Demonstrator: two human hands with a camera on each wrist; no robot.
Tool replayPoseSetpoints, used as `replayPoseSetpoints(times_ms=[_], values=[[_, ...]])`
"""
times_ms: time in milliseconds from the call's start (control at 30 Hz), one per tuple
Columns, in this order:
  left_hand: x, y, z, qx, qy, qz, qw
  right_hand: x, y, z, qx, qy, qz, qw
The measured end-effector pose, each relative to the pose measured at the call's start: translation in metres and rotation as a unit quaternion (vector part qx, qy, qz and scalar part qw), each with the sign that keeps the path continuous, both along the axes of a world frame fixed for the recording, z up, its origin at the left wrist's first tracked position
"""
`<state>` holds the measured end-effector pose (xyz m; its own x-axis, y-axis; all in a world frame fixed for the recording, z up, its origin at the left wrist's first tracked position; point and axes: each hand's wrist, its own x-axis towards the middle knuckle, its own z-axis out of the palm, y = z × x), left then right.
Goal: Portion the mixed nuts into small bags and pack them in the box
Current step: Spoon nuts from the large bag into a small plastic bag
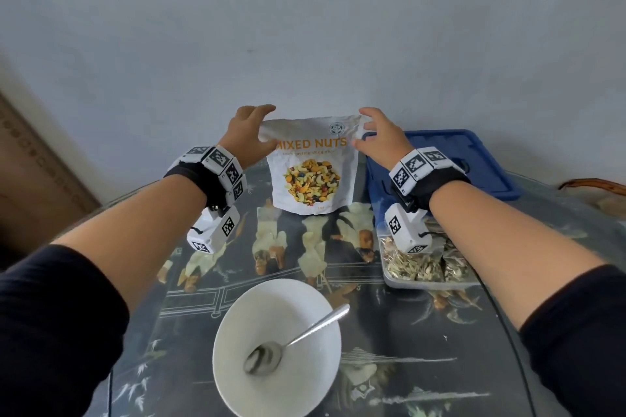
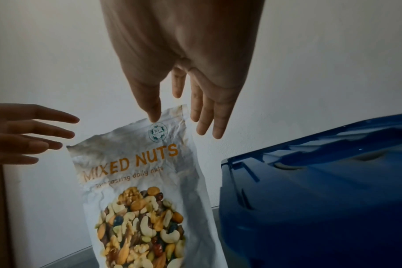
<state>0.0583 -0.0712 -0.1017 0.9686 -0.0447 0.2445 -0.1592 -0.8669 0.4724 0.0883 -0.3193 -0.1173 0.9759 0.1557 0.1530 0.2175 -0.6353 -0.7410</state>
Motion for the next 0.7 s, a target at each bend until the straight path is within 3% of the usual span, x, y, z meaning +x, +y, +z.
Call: replayPoseSetpoints(times_ms=[367, 467, 700], values=[[-0.098, -0.004, 0.001, -0.003, 0.083, -0.009, 0.996, -0.104, -0.025, 0.013, 0.003, 0.037, 0.017, 0.999], [-0.136, -0.002, -0.012, -0.02, 0.112, -0.036, 0.993, -0.145, -0.025, -0.005, 0.01, 0.081, 0.042, 0.996], [-0.218, 0.012, -0.076, 0.002, 0.265, 0.0, 0.964, -0.236, 0.004, -0.077, 0.004, 0.232, 0.083, 0.969]])
